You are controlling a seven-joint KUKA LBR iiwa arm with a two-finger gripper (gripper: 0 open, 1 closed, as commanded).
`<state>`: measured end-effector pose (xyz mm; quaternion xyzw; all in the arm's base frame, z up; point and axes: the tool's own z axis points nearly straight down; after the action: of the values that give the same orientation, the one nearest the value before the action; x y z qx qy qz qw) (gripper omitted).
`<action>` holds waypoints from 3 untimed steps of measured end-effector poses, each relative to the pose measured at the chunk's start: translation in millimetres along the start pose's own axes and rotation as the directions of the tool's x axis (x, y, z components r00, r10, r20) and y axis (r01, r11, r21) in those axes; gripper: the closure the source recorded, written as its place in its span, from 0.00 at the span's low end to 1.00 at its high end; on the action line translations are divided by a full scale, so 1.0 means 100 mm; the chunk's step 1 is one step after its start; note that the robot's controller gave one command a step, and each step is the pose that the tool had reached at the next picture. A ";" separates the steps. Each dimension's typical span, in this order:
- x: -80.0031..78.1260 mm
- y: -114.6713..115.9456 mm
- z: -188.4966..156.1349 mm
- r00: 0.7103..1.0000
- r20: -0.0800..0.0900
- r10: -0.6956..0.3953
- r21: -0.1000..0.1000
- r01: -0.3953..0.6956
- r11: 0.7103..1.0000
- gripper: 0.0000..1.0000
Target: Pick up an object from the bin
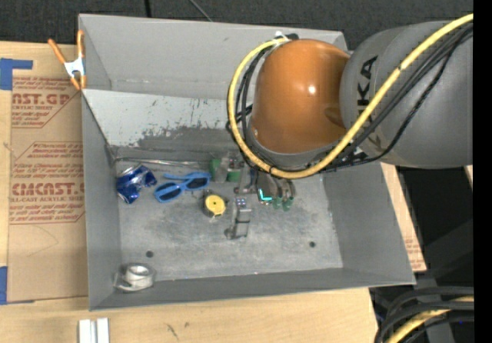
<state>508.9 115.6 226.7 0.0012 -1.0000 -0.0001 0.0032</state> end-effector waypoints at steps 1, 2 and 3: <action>-0.60 0.40 0.43 0.973 0.006 0.231 -0.003 -0.231 0.973 0.00; -0.73 0.26 1.38 0.964 0.000 0.267 0.001 -0.267 0.964 0.00; -0.75 0.27 1.33 0.964 0.007 0.267 -0.003 -0.267 0.964 1.00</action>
Offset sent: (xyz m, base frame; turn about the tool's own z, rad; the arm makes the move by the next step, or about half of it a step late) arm 0.0602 0.0389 -0.0414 0.2356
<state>582.9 142.3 93.0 -0.1335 -0.9910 -0.0006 -0.0003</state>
